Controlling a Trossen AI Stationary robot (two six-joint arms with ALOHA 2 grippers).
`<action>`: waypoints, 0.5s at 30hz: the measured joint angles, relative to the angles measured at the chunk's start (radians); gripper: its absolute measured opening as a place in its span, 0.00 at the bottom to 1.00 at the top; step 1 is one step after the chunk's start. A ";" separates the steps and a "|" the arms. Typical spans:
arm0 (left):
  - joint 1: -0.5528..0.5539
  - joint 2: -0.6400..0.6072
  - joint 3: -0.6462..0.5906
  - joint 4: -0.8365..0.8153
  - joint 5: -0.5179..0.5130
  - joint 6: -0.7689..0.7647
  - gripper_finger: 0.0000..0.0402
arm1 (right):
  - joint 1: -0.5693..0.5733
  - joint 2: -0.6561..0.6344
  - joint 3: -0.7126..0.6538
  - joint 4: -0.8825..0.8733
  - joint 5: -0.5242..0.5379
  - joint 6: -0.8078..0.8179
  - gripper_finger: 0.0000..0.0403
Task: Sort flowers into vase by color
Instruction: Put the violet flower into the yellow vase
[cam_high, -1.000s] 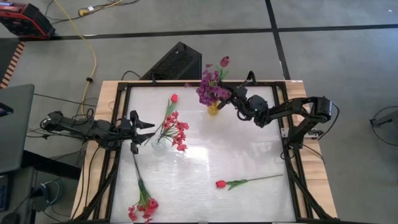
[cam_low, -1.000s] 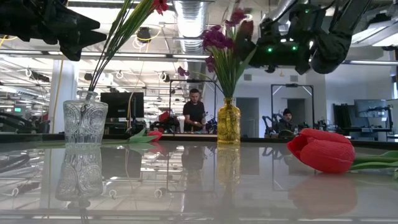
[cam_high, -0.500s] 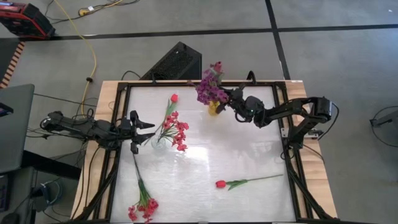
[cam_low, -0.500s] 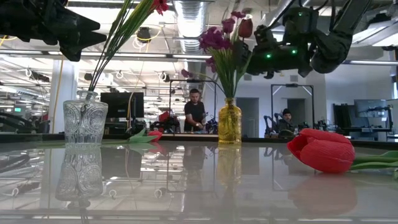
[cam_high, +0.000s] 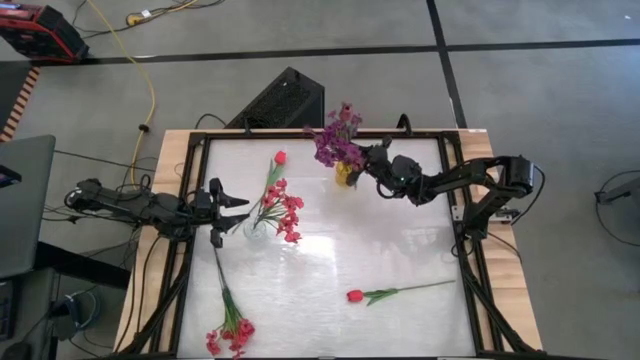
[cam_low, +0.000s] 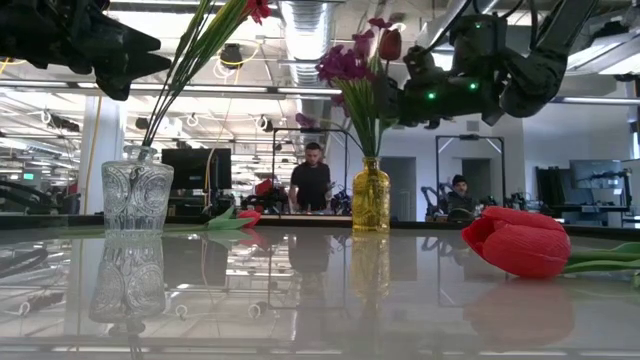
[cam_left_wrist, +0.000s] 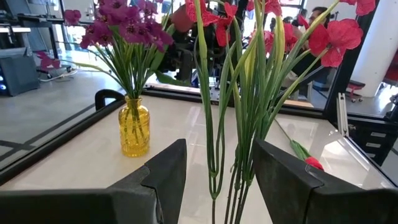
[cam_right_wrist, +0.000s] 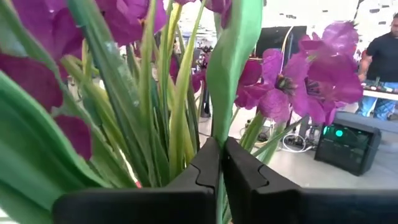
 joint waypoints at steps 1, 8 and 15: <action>0.000 0.000 0.000 0.000 0.000 0.000 0.43 | 0.002 -0.001 0.000 0.000 0.000 -0.010 0.11; 0.000 0.000 0.000 -0.001 0.000 0.000 0.43 | 0.002 -0.069 0.000 -0.063 0.001 -0.025 0.19; 0.000 0.000 0.000 -0.001 0.000 0.005 0.43 | -0.020 -0.245 0.000 -0.347 0.000 -0.007 0.32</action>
